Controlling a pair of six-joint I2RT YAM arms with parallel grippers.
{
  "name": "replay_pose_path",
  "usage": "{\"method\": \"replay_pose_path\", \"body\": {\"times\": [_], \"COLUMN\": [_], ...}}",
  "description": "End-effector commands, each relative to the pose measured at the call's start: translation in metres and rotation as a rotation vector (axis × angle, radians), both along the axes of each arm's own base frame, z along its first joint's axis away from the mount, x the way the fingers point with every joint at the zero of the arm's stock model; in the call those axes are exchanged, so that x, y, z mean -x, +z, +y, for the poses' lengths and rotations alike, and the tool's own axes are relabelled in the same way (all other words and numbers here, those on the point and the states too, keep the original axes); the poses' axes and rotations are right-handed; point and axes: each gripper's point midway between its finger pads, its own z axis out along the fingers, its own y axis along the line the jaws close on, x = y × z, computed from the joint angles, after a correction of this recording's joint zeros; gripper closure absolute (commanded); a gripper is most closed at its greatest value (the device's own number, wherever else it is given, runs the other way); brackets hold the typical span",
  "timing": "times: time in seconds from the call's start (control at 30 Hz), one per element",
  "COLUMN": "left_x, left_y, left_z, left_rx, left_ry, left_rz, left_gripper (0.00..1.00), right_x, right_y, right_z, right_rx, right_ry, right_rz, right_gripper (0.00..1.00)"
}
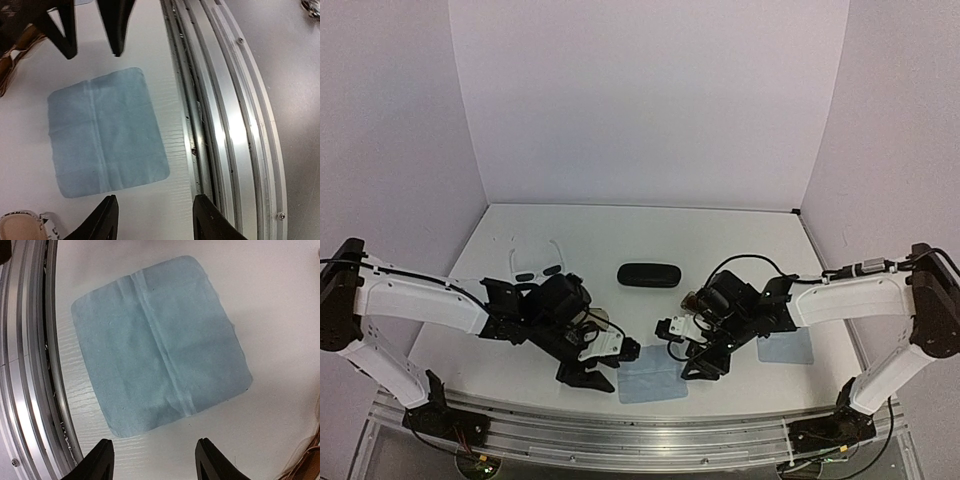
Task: Organize the sunglasses
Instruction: Fold the glasses cleaning cloth at the center of the board.
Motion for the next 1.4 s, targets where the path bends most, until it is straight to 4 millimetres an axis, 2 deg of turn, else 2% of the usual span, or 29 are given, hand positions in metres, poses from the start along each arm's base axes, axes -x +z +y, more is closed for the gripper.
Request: {"method": "replay_pose_path", "body": {"times": [0.0, 0.1, 0.23, 0.57, 0.8, 0.87, 1.03, 1.2, 1.37], "left_x": [0.024, 0.032, 0.032, 0.027, 0.022, 0.021, 0.037, 0.031, 0.031], "left_y": [-0.015, -0.034, -0.040, -0.056, -0.059, -0.053, -0.042, -0.042, -0.045], "left_z": [-0.005, -0.003, -0.007, -0.011, -0.008, -0.006, 0.006, 0.004, 0.002], "left_rx": [0.034, 0.007, 0.032, -0.006, 0.009, 0.048, 0.126, 0.110, 0.104], "left_ry": [-0.147, -0.188, -0.213, -0.233, -0.236, -0.234, -0.307, -0.279, -0.298], "left_rz": [-0.088, -0.096, -0.138, -0.156, -0.219, -0.258, -0.272, -0.280, -0.285], "left_gripper": [0.50, 0.50, 0.49, 0.49, 0.54, 0.54, 0.54, 0.54, 0.55], "right_x": [0.026, 0.035, 0.040, 0.037, 0.040, 0.039, 0.034, 0.035, 0.039], "right_y": [0.006, -0.010, -0.028, -0.040, -0.047, -0.045, -0.044, -0.059, -0.059], "right_z": [0.001, -0.003, -0.002, -0.002, 0.004, 0.007, 0.014, 0.003, 0.002], "right_rx": [-0.040, -0.011, 0.034, 0.075, 0.082, 0.073, 0.075, 0.131, 0.130], "right_ry": [0.197, 0.287, 0.346, 0.380, 0.399, 0.405, 0.392, 0.372, 0.339], "right_rz": [0.002, 0.008, 0.031, 0.000, -0.008, -0.020, -0.026, -0.014, 0.018], "right_gripper": [0.43, 0.48, 0.54, 0.58, 0.59, 0.59, 0.60, 0.73, 0.88]}}
